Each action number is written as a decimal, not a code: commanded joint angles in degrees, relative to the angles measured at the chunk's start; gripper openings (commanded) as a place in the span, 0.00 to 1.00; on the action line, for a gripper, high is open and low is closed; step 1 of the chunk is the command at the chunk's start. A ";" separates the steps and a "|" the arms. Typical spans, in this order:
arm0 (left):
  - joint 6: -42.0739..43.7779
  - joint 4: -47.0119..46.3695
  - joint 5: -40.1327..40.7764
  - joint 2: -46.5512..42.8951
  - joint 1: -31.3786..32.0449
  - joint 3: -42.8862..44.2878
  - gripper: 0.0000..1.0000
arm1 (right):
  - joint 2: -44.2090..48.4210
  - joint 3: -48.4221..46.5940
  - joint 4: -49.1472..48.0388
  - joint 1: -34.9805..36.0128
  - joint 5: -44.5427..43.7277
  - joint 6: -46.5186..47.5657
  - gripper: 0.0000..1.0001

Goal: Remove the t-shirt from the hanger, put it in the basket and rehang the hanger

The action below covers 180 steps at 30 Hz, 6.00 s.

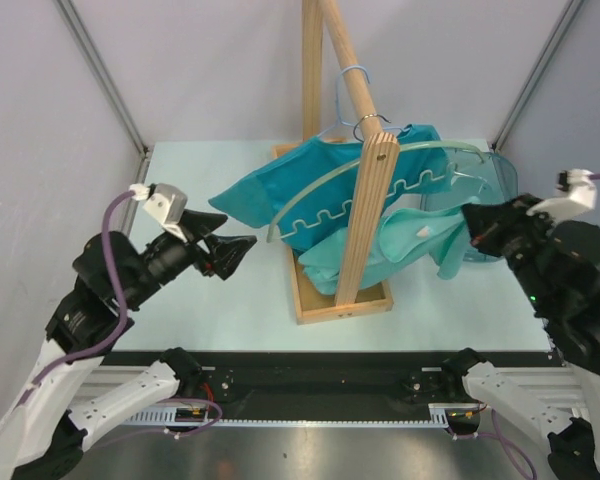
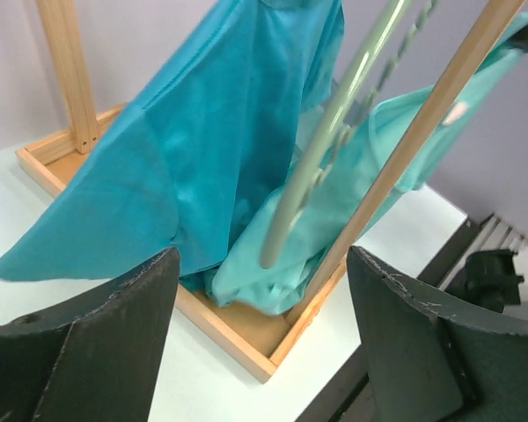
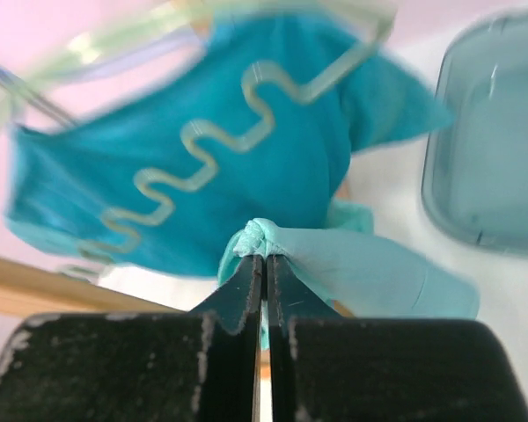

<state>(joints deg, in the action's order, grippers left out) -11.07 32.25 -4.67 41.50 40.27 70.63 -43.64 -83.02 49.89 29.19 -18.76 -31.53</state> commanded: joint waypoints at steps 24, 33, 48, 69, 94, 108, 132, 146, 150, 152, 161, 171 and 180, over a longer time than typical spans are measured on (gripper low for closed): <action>-7.03 -7.55 4.49 -4.85 -0.11 -7.88 0.80 | 6.72 -13.51 9.26 8.68 -23.69 4.20 0.00; -7.30 -6.41 4.32 -5.46 -0.11 -8.32 0.80 | 1.11 12.95 1.89 11.24 -18.95 -8.88 0.00; -8.00 -4.74 3.79 -8.45 -0.11 -11.56 0.81 | -7.42 45.84 -18.16 2.80 6.98 -17.52 0.80; -7.92 -3.69 4.31 -10.73 -0.11 -13.85 0.82 | -16.15 55.24 -24.57 19.06 -12.96 -33.68 0.78; -10.02 -5.80 11.78 -13.89 -0.11 -12.45 0.81 | 9.80 25.40 -1.64 2.64 -20.43 -15.94 0.00; -11.43 -5.88 22.94 -21.10 -0.11 -14.47 0.80 | 0.67 16.05 -12.17 -14.84 -16.95 -5.13 0.00; -7.12 -6.67 23.40 -16.02 -0.11 -10.35 0.86 | -41.51 8.32 -13.53 -46.25 26.95 -2.31 0.74; -8.09 -2.10 15.66 6.12 -0.19 17.85 0.89 | -26.51 15.78 -8.32 -38.51 23.07 -0.99 1.00; -8.70 -2.98 9.08 13.42 -1.94 23.84 0.88 | -21.94 17.45 -6.47 -37.63 24.03 -0.73 1.00; -9.75 -3.33 -0.05 17.98 -5.89 26.82 0.86 | -19.21 18.42 -5.86 -37.72 24.56 -0.90 1.00; -15.65 -15.46 -30.74 29.86 -18.30 28.85 0.78 | -13.05 22.90 -5.94 -37.54 30.44 -0.99 0.99; -10.20 -16.52 -41.92 38.13 -18.21 28.69 0.76 | -11.65 24.22 -6.73 -33.06 32.21 -0.55 0.98; -7.04 -16.16 -40.25 41.74 -18.04 27.10 0.66 | -9.71 24.49 -8.14 -29.54 31.16 -2.49 0.97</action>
<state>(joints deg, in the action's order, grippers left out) -21.19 17.93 -43.92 82.43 22.33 97.51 -55.22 -58.70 43.77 -0.75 12.10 -33.28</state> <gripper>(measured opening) 0.686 0.973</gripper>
